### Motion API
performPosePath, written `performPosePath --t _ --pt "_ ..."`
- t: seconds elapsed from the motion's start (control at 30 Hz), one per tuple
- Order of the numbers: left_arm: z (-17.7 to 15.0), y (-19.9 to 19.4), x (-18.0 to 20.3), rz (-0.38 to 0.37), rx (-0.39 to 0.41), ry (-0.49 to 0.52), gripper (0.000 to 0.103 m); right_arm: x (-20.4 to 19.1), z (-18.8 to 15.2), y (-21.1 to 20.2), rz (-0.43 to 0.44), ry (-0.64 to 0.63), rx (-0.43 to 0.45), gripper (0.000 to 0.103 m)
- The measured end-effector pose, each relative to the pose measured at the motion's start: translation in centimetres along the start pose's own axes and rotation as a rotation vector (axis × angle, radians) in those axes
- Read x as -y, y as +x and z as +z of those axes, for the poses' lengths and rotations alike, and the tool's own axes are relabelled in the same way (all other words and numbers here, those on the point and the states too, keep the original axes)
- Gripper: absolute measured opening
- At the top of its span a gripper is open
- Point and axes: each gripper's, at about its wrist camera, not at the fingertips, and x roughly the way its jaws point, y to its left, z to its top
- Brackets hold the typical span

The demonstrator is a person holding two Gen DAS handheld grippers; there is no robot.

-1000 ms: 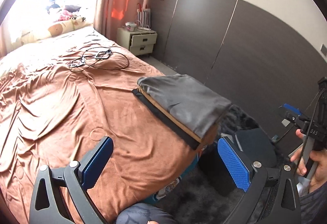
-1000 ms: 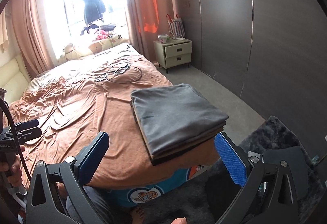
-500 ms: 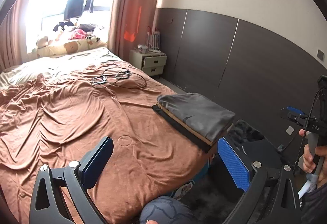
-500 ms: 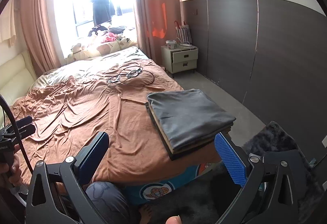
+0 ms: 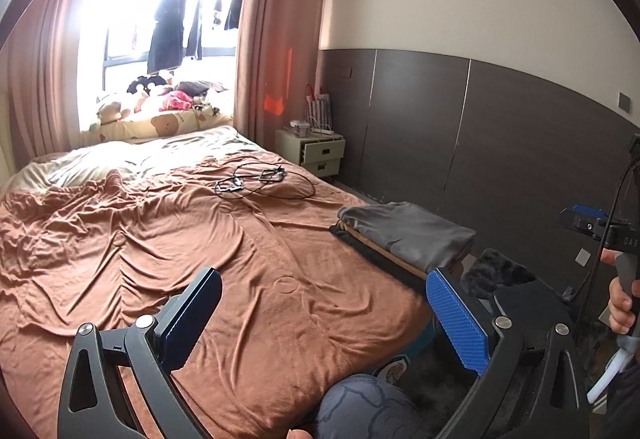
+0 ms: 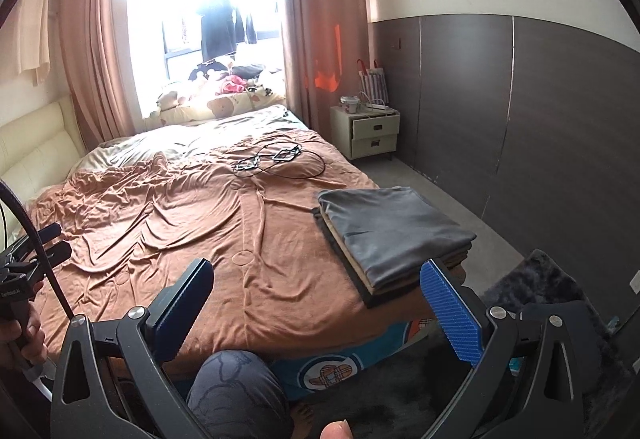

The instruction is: Fold small clothes

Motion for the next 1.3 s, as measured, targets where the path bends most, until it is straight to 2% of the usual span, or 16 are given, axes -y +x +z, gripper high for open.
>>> performPosePath --t 0.5,0.77,0.93,1.3 --pt "-4.8 -7.3 -4.6 0.141 0.075 -0.008 0.103 -4.4 -5.4 2.0 0.062 0.001 0.025 0.103" --pt "-8.5 -9.2 -6.2 0.178 0.100 -0.052 0.103 -6.5 -9.0 2.4 0.074 -0.014 0.007 0.103" --pt "-10.7 -10.3 -6.1 0.241 0.115 -0.039 0.103 -6.9 -10.3 2.0 0.062 -0.009 0.007 0.103" --pt "-14.5 -11.7 -6.0 0.247 0.126 -0.070 0.103 -7.8 -13.1 0.6 0.081 0.016 0.000 0.103"
